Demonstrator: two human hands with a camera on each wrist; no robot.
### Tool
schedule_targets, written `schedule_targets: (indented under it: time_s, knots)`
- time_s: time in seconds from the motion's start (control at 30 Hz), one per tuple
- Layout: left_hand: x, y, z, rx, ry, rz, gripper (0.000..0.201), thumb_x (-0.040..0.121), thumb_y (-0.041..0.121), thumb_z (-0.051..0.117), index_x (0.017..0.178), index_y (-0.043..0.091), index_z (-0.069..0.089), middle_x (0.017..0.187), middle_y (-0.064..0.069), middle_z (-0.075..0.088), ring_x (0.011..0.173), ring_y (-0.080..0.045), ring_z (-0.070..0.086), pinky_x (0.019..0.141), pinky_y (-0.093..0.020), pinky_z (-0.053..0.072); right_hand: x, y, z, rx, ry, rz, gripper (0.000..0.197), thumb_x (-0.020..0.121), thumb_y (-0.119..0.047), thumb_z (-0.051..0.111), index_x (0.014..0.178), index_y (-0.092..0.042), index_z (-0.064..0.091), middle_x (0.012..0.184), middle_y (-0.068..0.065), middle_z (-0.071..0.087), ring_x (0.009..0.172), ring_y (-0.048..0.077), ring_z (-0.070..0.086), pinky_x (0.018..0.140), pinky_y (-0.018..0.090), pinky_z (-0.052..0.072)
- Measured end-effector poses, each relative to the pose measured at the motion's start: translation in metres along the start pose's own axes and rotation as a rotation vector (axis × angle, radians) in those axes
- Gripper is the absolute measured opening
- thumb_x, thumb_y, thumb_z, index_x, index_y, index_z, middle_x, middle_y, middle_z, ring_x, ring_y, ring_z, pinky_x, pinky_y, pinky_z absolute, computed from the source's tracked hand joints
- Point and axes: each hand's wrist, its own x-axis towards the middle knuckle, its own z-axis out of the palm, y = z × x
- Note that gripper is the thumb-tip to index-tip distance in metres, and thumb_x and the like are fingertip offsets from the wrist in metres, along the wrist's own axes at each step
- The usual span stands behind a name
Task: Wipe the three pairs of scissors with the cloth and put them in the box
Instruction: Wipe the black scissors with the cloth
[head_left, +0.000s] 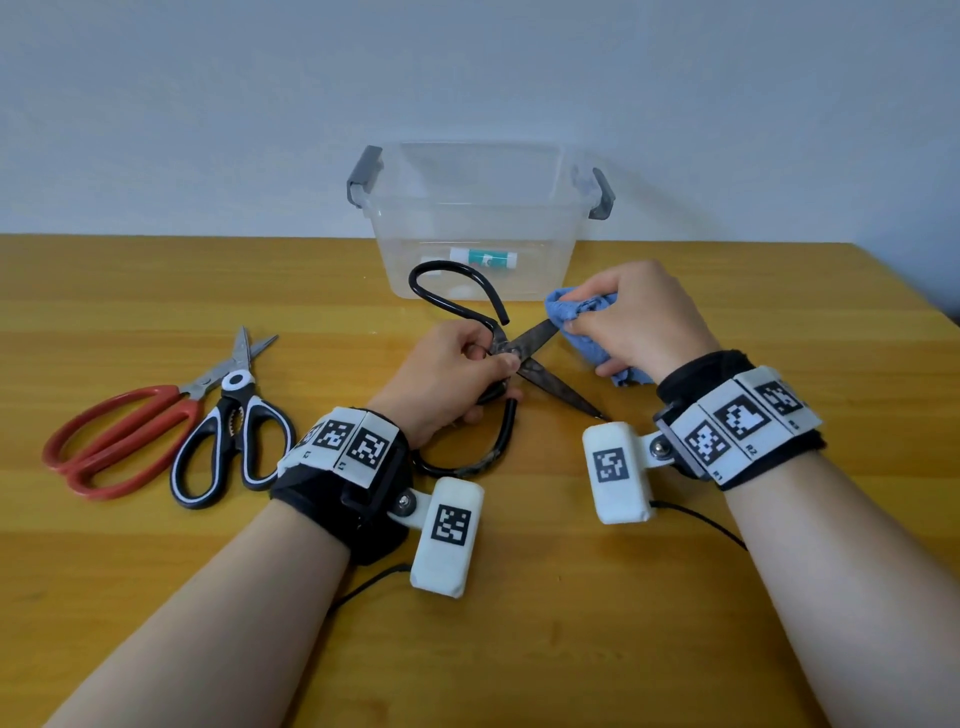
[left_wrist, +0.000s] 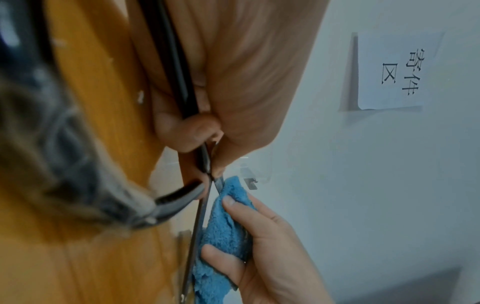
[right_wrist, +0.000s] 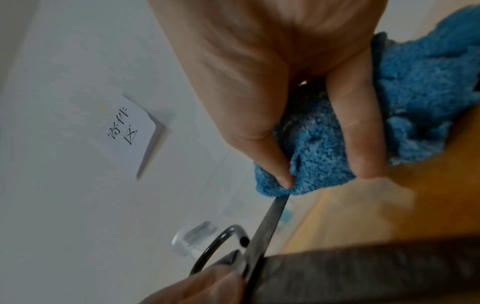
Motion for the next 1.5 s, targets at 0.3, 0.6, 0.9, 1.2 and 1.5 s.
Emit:
schedule_targets:
  time_s: [0.3, 0.6, 0.9, 1.2, 1.5]
  knots:
    - [0.001, 0.001, 0.001, 0.059, 0.017, 0.018, 0.028, 0.100, 0.012, 0.063, 0.083, 0.013, 0.041, 0.089, -0.018, 0.059, 0.050, -0.006, 0.067, 0.036, -0.020, 0.036, -0.015, -0.022, 0.013, -0.024, -0.203, -0.066, 0.017, 0.086, -0.027, 0.078, 0.101, -0.034, 0.074, 0.114, -0.007, 0.061, 0.044, 0.026, 0.067, 0.049, 0.034, 0.060]
    - [0.001, -0.002, 0.000, 0.024, -0.001, 0.024, 0.033, 0.101, 0.014, 0.064, 0.079, 0.015, 0.038, 0.084, -0.014, 0.048, 0.080, -0.019, 0.079, 0.037, -0.021, 0.037, -0.001, -0.003, 0.010, -0.059, 0.016, -0.017, 0.014, 0.092, -0.026, 0.071, 0.105, -0.030, 0.074, 0.116, -0.006, 0.069, 0.039, 0.022, 0.065, 0.041, 0.029, 0.054]
    - [0.004, -0.003, 0.001, 0.064, 0.000, 0.045, 0.029, 0.100, 0.012, 0.062, 0.082, 0.014, 0.040, 0.088, -0.016, 0.056, 0.066, -0.013, 0.075, 0.038, -0.023, 0.037, -0.010, -0.021, 0.010, -0.088, -0.276, -0.052, 0.021, 0.094, -0.026, 0.071, 0.115, -0.031, 0.074, 0.114, -0.003, 0.061, 0.043, 0.024, 0.065, 0.046, 0.030, 0.056]
    - [0.000, -0.004, 0.002, 0.052, -0.010, 0.037, 0.036, 0.103, 0.014, 0.059, 0.077, 0.016, 0.036, 0.074, -0.013, 0.049, 0.075, -0.013, 0.078, 0.037, -0.021, 0.036, -0.002, -0.011, 0.005, -0.178, -0.059, -0.075, 0.018, 0.096, -0.029, 0.066, 0.111, -0.031, 0.075, 0.114, 0.002, 0.072, 0.035, 0.022, 0.062, 0.039, 0.026, 0.049]
    - [-0.004, -0.001, 0.002, 0.051, 0.006, 0.082, 0.023, 0.102, 0.009, 0.059, 0.086, 0.010, 0.043, 0.089, -0.032, 0.061, 0.045, 0.000, 0.062, 0.035, -0.019, 0.034, -0.010, -0.019, 0.015, -0.173, -0.170, -0.120, 0.016, 0.095, -0.029, 0.068, 0.103, -0.042, 0.075, 0.106, -0.005, 0.067, 0.026, 0.015, 0.051, 0.033, 0.020, 0.038]
